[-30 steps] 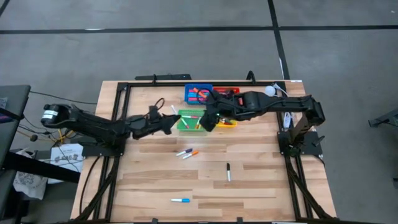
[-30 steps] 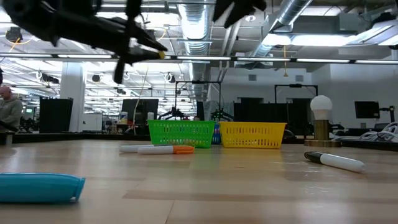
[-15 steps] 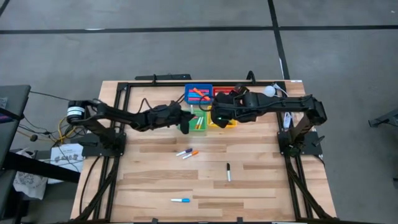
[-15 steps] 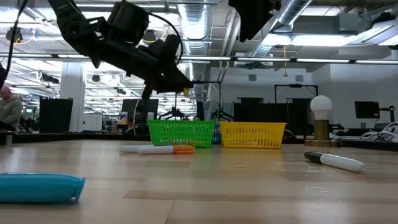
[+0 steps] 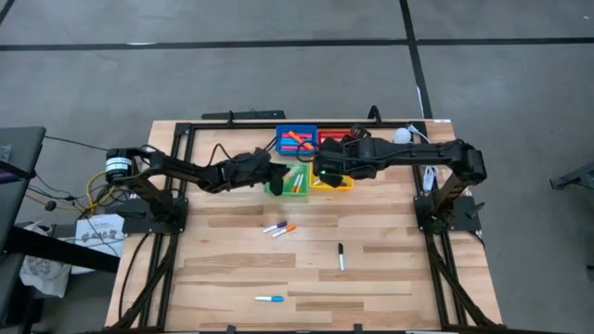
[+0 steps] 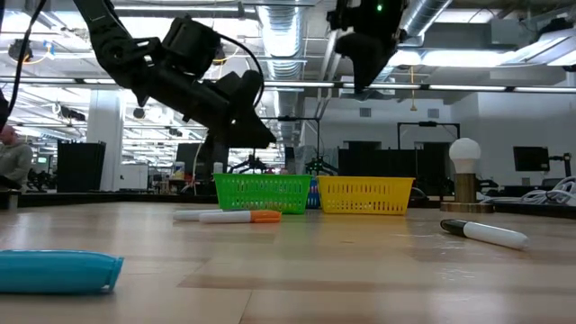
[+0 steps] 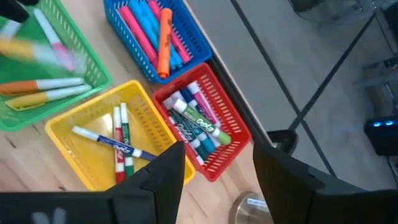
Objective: Pick & Place Markers
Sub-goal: Put the yellow mini marker into the green bin, then put the black mini marker into the green bin
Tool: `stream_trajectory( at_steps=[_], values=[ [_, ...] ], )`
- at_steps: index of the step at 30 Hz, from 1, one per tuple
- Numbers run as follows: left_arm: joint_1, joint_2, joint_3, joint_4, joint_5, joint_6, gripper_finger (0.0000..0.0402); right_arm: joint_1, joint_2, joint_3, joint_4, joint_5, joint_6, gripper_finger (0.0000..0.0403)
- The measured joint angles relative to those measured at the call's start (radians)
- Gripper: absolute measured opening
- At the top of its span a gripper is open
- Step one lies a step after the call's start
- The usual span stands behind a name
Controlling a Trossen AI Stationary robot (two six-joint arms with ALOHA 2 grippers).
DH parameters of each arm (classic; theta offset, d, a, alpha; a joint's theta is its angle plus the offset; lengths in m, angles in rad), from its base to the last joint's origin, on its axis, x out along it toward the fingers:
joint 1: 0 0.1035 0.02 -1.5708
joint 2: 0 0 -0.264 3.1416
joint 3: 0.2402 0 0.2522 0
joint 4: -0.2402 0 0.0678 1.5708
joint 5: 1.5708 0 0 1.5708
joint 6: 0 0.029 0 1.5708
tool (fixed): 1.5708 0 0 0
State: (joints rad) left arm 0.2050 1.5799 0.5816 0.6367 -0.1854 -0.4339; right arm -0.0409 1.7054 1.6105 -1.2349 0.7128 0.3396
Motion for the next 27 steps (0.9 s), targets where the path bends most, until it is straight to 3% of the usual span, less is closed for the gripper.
stream_trajectory(
  at_steps=[6, 9, 13, 17, 22, 27],
  values=[
    [0.0, 0.0, -0.001, -0.018, -0.028, 0.001, 0.0126, 0.008, 0.0, -0.074, 0.001, -0.002, 0.039, 0.0181],
    [-0.01, -0.007, -0.001, -0.019, -0.017, -0.11, 0.0145, 0.015, 0.0, -0.101, -0.001, 0.0, 0.045, 0.0178],
    [-0.049, -0.052, -0.001, -0.017, 0.123, -0.245, 0.0148, 0.022, 0.0, -0.105, -0.005, 0.054, 0.06, 0.0175],
    [-0.128, -0.123, -0.001, -0.012, 0.241, -0.307, 0.0131, 0.056, -0.002, -0.105, -0.036, 0.228, 0.127, 0.0173],
    [-0.253, -0.237, -0.001, 0.023, 0.234, -0.282, 0.0113, 0.129, -0.014, -0.105, -0.174, 0.421, 0.279, 0.0173],
    [-0.379, -0.321, 0.014, 0.053, 0.106, -0.2, 0.0103, 0.189, -0.033, -0.105, -0.296, 0.461, 0.538, 0.0165]
  ],
)
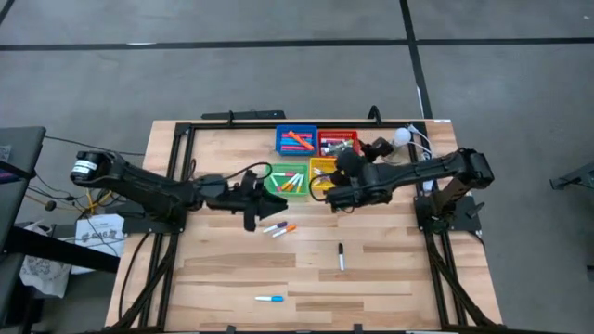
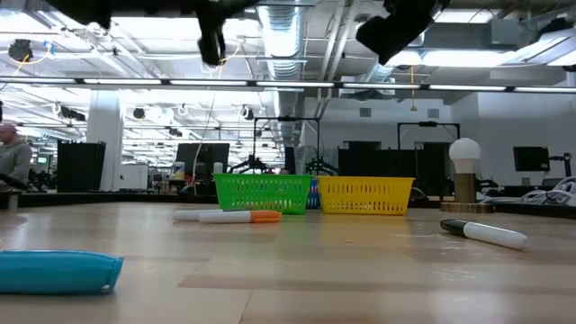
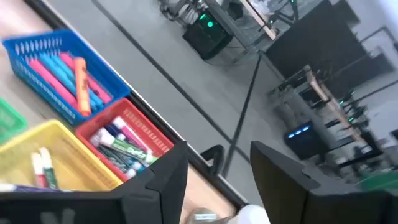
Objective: Pick & Place Markers
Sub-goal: Put the black mini marker into the green bin
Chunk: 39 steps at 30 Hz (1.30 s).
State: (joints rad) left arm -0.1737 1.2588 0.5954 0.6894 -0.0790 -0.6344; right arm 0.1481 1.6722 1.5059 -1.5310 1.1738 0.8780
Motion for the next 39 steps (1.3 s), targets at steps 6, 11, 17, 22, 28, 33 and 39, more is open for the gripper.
stream_trajectory(
  at_steps=[6, 11, 17, 22, 28, 33, 39],
  values=[
    [-0.134, 0.023, 0.088, -0.032, -0.145, 0.3, 0.0102, 0.045, -0.028, 0.0, 0.008, -0.055, 0.108, 0.0151],
    [-0.173, 0.0, 0.105, -0.134, -0.182, 0.372, 0.0102, 0.088, -0.039, 0.0, 0.085, -0.128, 0.127, 0.0135],
    [-0.242, -0.123, 0.096, -0.36, -0.194, 0.294, 0.0102, 0.163, -0.029, 0.0, 0.248, -0.233, 0.137, 0.0128],
    [-0.293, -0.146, 0.096, -0.459, -0.191, 0.258, 0.0102, 0.214, -0.029, 0.0, 0.318, -0.362, 0.216, 0.0132],
    [-0.356, -0.129, 0.095, -0.468, -0.051, 0.167, 0.0101, 0.304, 0.017, 0.0, 0.376, -0.435, 0.445, 0.0139],
    [-0.434, -0.119, 0.096, -0.463, -0.071, 0.098, 0.0101, 0.353, 0.1, 0.001, 0.408, -0.451, 0.608, 0.0149],
    [-0.539, -0.117, 0.095, -0.465, -0.227, 0.071, 0.0101, 0.378, 0.227, 0.001, 0.454, -0.535, 0.72, 0.0157]
  ],
)
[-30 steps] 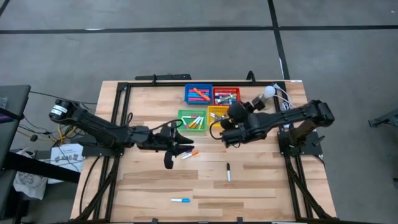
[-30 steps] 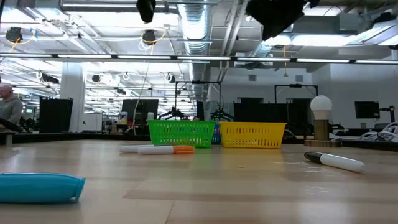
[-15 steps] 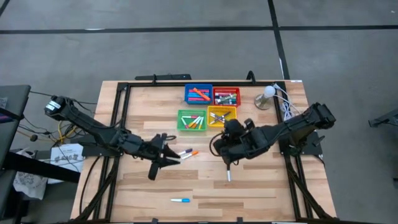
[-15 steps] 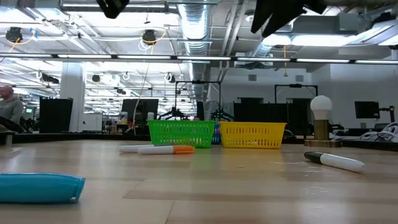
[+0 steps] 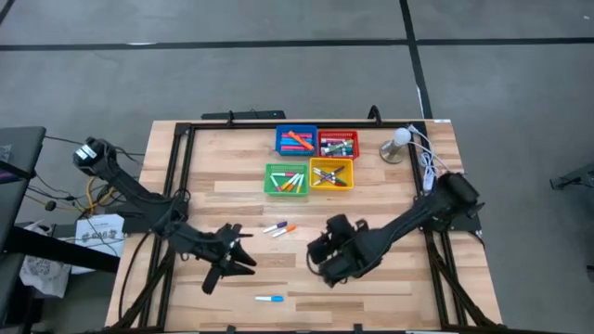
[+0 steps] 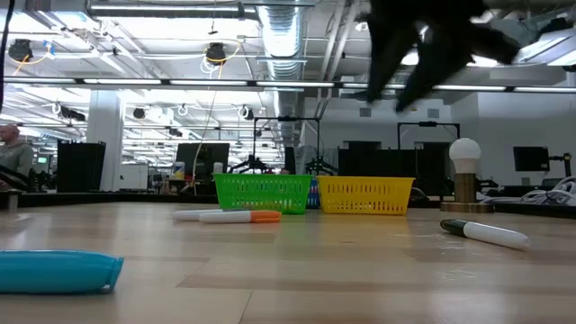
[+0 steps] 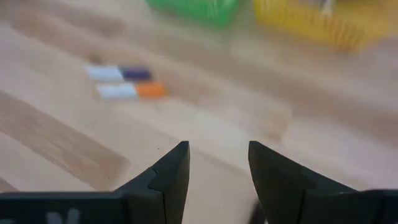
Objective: Pick & Place Markers
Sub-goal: Put the black mini marker into the green bin
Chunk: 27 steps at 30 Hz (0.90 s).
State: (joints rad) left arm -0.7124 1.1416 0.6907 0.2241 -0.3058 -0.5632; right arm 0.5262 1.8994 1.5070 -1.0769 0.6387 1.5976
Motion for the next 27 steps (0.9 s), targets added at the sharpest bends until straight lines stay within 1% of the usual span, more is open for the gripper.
stream_trajectory(
  at_steps=[3, 6, 9, 11, 20, 23, 27],
  values=[
    [-0.045, 0.0, 0.0, 0.0, -0.058, -0.003, 0.0101, -0.005, 0.073, -0.001, -0.027, -0.116, 0.052, 0.0155],
    [-0.081, 0.0, 0.0, 0.001, -0.067, 0.003, 0.0101, -0.012, 0.147, -0.001, -0.026, -0.238, 0.093, 0.015],
    [-0.094, 0.0, 0.0, 0.001, -0.101, 0.005, 0.0101, -0.011, 0.202, -0.001, -0.015, -0.341, 0.125, 0.0146],
    [-0.094, 0.0, 0.0, 0.001, -0.133, 0.005, 0.0101, -0.005, 0.22, -0.001, -0.016, -0.391, 0.131, 0.0147],
    [-0.078, 0.0, -0.015, 0.001, -0.145, 0.012, 0.0101, 0.018, 0.223, -0.001, -0.021, -0.395, 0.151, 0.0171],
    [-0.071, 0.0, -0.033, 0.004, -0.152, 0.007, 0.0101, 0.016, 0.242, 0.0, 0.013, -0.403, 0.122, 0.0175],
    [-0.071, 0.0, -0.057, 0.016, -0.182, 0.0, 0.0101, 0.016, 0.284, 0.004, 0.055, -0.425, 0.037, 0.0174]
  ],
)
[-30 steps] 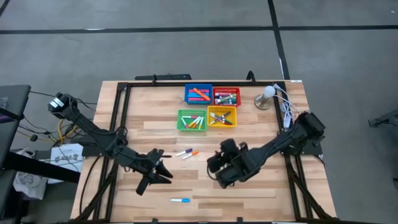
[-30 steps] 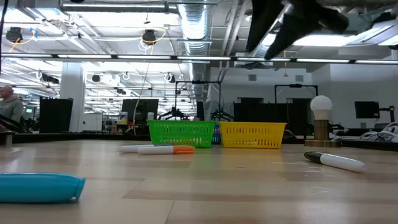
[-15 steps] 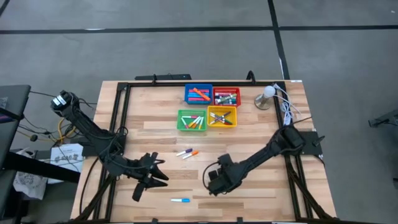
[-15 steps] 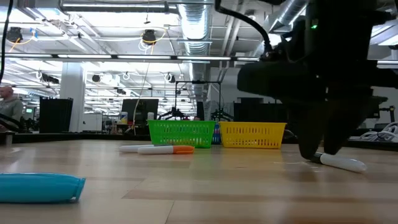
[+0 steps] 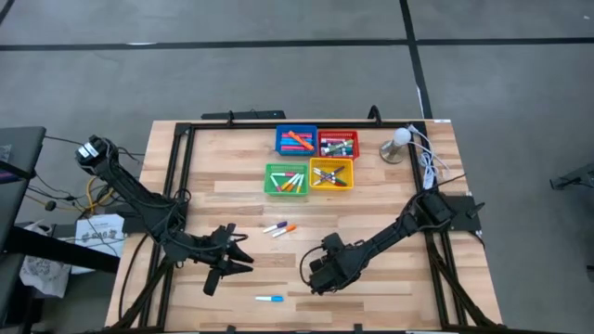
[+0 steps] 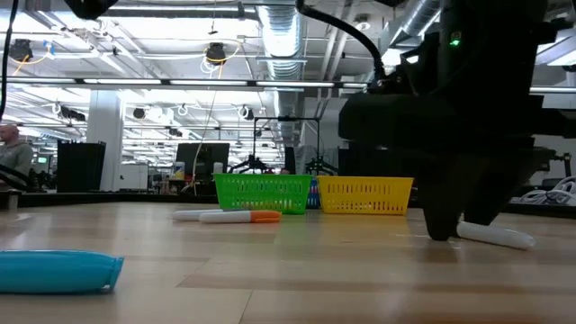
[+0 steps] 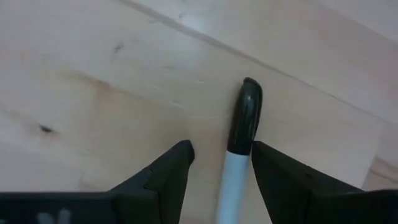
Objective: Pick & Place Markers
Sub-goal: Put the black mini marker into the green bin
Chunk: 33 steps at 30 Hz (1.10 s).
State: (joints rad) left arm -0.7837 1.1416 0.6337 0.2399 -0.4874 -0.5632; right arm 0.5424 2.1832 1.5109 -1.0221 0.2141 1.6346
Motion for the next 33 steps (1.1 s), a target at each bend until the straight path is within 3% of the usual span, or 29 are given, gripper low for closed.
stream_trajectory(
  at_steps=[8, 17, 25, 33],
  values=[
    [0.0, 0.0, -0.022, 0.022, -0.007, -0.021, 0.0101, -0.001, 0.023, 0.006, 0.039, -0.01, 0.014, 0.0139],
    [0.0, 0.0, -0.022, 0.04, -0.021, -0.022, 0.0101, 0.002, -0.032, -0.005, 0.046, 0.052, -0.021, 0.0022],
    [0.0, 0.0, -0.022, 0.06, -0.027, -0.026, 0.0101, -0.003, -0.04, 0.07, 0.065, 0.055, -0.081, 0.0041],
    [0.0, 0.0, -0.022, 0.068, -0.04, -0.068, 0.0101, -0.028, -0.04, 0.185, 0.066, 0.133, -0.205, 0.0024]
  ],
)
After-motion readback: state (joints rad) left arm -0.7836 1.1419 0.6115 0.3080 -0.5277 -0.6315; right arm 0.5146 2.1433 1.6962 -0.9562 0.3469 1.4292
